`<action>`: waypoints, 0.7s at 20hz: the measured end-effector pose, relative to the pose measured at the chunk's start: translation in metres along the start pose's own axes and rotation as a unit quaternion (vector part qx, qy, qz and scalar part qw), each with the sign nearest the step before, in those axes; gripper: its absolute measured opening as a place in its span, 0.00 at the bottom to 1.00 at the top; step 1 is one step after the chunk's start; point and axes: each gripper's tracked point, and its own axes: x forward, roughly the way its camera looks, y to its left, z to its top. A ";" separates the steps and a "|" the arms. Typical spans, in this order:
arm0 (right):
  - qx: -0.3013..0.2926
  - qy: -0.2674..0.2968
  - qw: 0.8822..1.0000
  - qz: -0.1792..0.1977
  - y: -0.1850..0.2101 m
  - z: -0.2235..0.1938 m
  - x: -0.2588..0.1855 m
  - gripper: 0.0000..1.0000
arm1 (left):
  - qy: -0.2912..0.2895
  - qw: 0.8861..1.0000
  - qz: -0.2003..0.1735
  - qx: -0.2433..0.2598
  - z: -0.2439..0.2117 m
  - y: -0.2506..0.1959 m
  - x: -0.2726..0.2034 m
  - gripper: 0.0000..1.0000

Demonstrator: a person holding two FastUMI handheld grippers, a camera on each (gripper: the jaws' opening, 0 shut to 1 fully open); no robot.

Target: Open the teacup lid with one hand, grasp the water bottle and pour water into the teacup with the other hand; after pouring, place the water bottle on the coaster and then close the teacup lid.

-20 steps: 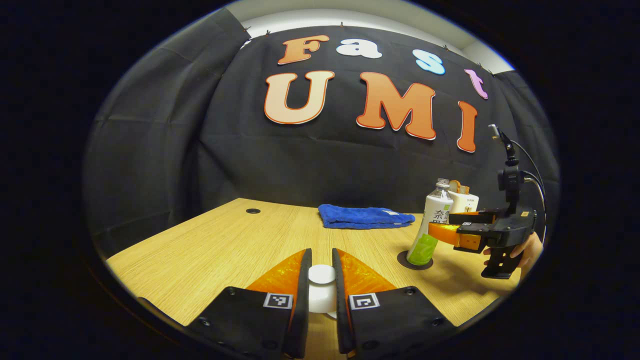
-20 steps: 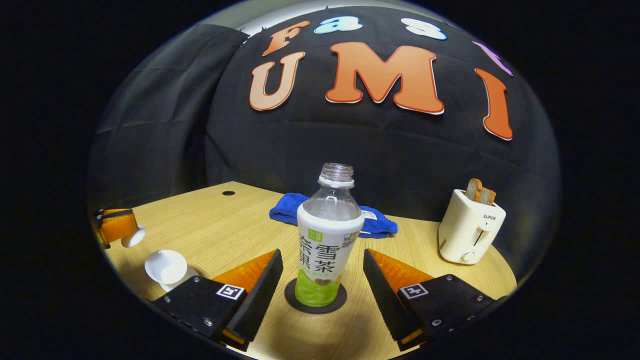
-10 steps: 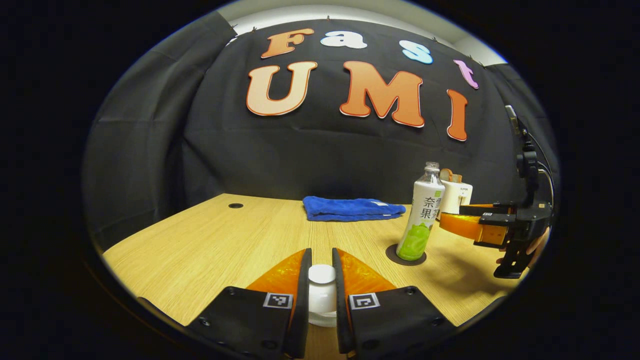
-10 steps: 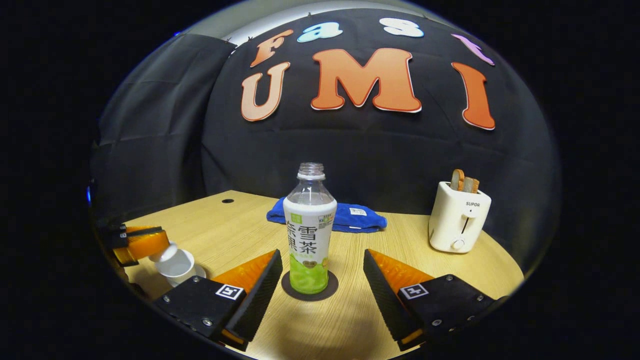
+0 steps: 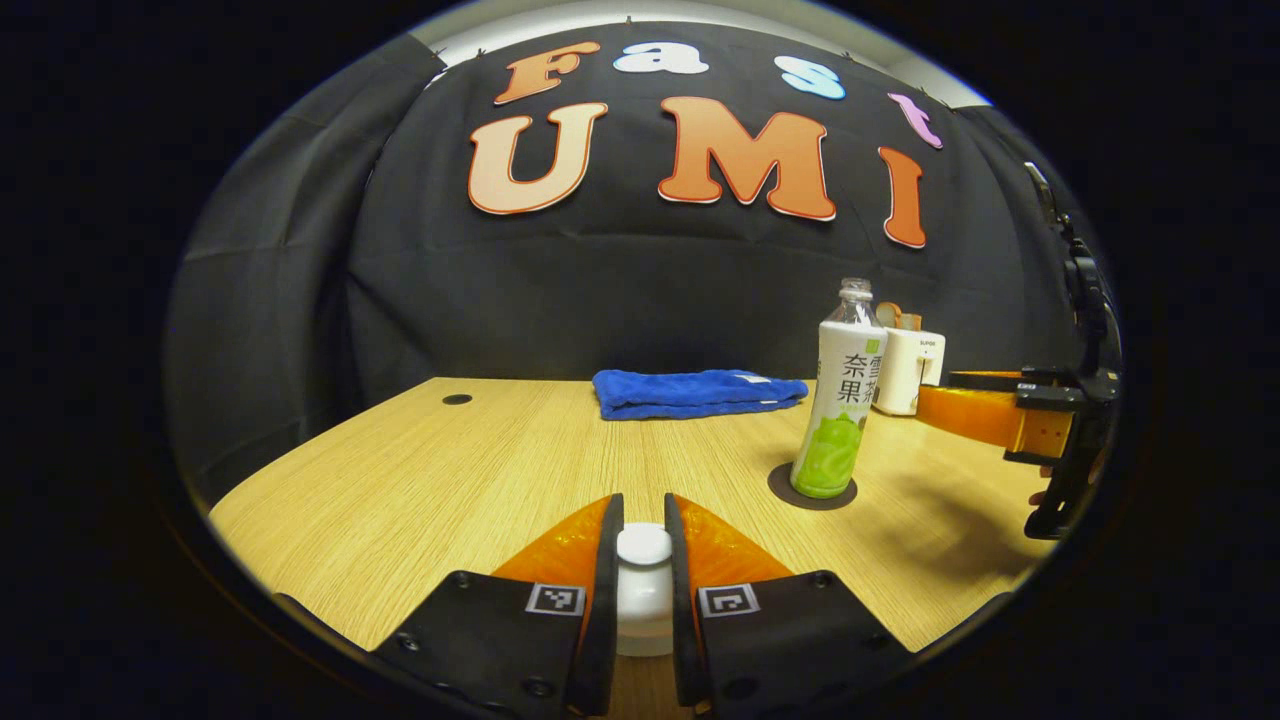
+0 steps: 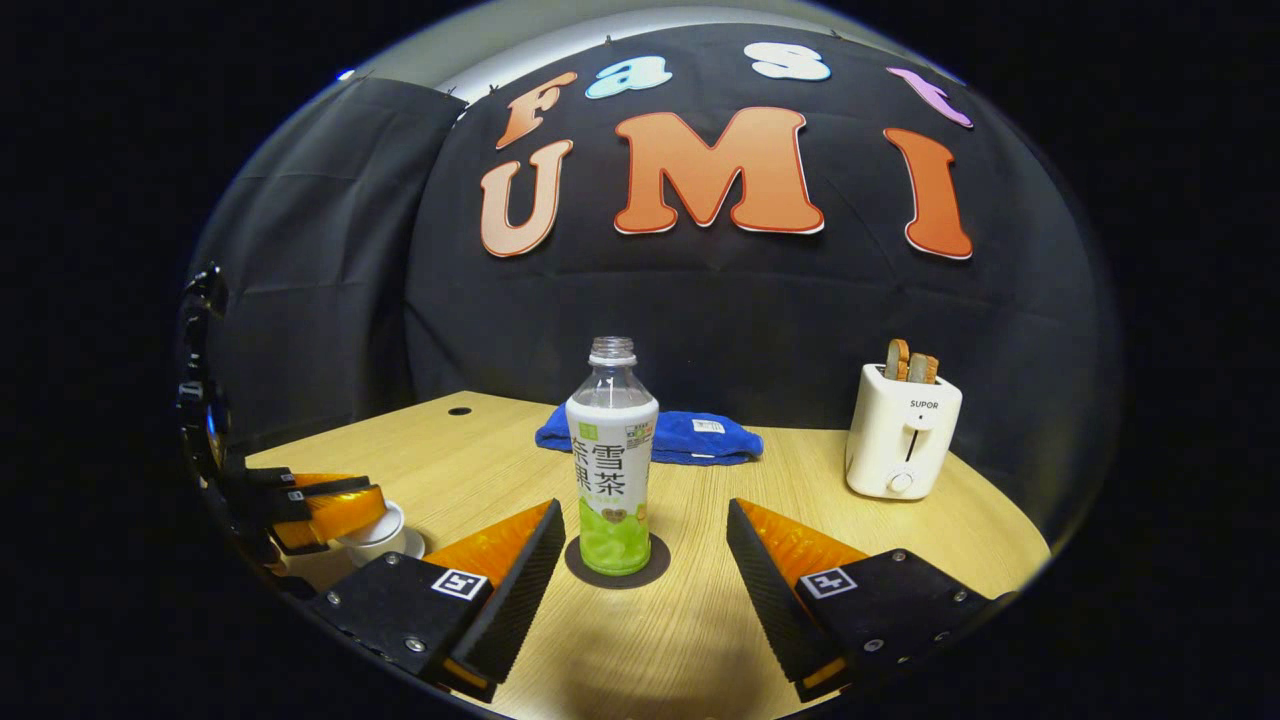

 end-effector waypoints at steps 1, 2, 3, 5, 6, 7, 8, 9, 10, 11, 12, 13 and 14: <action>0.004 -0.001 1.000 0.000 -0.001 0.000 -0.002 0.98 | 0.004 1.000 0.005 0.001 -0.002 0.002 0.001 0.26; 0.006 -0.002 1.000 -0.002 -0.002 0.001 -0.003 0.98 | 0.004 1.000 0.003 0.001 -0.001 0.000 0.001 0.27; 0.007 -0.002 1.000 -0.004 -0.004 0.001 -0.005 0.98 | 0.006 1.000 -0.001 0.002 -0.002 -0.003 0.000 0.31; 0.007 -0.004 1.000 -0.008 -0.008 0.000 -0.012 0.98 | 0.009 1.000 0.003 0.006 -0.002 -0.002 -0.001 0.34; 0.008 -0.004 1.000 -0.010 -0.010 0.000 -0.013 0.98 | 0.009 1.000 0.006 0.006 -0.002 -0.001 -0.002 0.35; 0.010 -0.006 1.000 -0.009 -0.010 0.000 -0.015 0.97 | 0.007 1.000 0.010 0.004 0.000 0.001 -0.002 0.45; 0.017 -0.006 1.000 -0.005 -0.007 0.000 -0.017 0.98 | 0.004 1.000 0.014 0.003 0.002 0.002 -0.005 0.51; 0.024 -0.007 1.000 0.000 -0.004 -0.001 -0.019 0.98 | -0.002 1.000 0.016 0.005 0.006 0.003 -0.007 0.53; 0.027 -0.008 1.000 0.001 -0.003 0.000 -0.022 0.98 | -0.010 1.000 0.018 0.008 0.013 0.003 -0.009 0.60; 0.026 -0.012 1.000 -0.001 -0.003 0.001 -0.024 0.98 | -0.020 1.000 0.019 0.009 0.020 0.002 -0.013 0.65; 0.023 -0.016 1.000 -0.005 -0.005 0.003 -0.027 0.98 | -0.027 0.999 0.019 0.007 0.026 0.000 -0.014 0.70; 0.021 -0.021 1.000 -0.007 -0.006 0.006 -0.029 0.97 | -0.028 0.999 0.019 0.005 0.030 -0.001 -0.018 0.75; 0.020 -0.027 0.999 -0.010 -0.005 0.008 -0.032 0.98 | -0.031 0.999 0.024 0.004 0.035 0.000 -0.021 0.79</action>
